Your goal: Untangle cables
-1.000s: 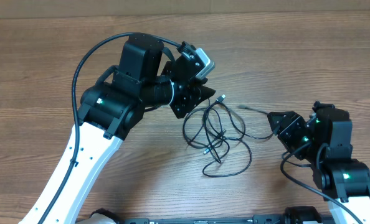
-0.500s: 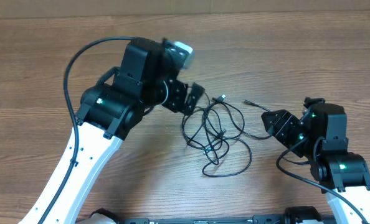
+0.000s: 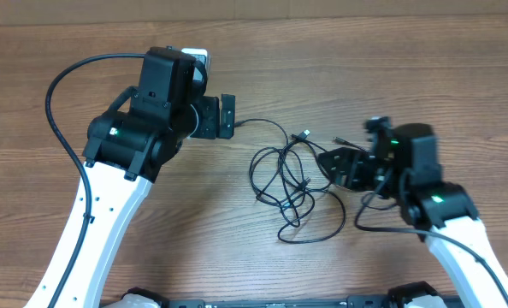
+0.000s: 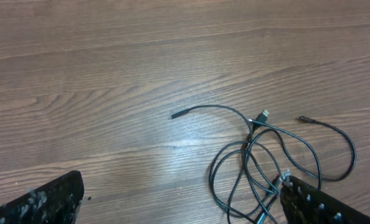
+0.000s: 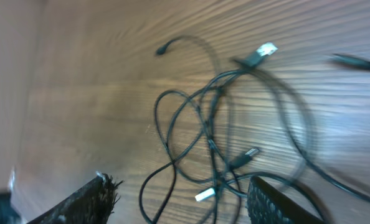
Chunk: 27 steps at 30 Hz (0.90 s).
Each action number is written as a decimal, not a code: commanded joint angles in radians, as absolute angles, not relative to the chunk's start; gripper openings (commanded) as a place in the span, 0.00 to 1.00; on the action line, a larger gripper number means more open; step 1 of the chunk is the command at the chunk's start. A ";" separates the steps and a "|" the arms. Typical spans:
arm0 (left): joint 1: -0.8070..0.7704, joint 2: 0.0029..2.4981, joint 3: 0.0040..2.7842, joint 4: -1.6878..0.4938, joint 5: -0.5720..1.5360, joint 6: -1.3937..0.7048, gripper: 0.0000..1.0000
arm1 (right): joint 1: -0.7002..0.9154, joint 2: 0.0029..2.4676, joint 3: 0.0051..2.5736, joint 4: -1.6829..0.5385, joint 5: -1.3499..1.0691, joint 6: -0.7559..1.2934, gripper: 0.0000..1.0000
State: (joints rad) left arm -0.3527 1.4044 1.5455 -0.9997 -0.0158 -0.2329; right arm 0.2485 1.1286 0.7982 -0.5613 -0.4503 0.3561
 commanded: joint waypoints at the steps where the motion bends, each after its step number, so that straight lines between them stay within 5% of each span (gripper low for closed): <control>1: -0.353 1.386 1.560 -0.998 -0.046 -0.216 1.00 | 0.336 1.195 0.805 -0.482 -0.465 0.305 0.66; 14: -0.354 1.386 1.560 -0.998 -0.044 -0.217 1.00 | 0.418 1.452 0.805 -0.227 -0.445 0.671 0.66; 27: -0.354 1.386 1.560 -0.998 -0.044 -0.217 1.00 | 0.445 1.576 0.805 -0.117 -0.500 0.745 0.71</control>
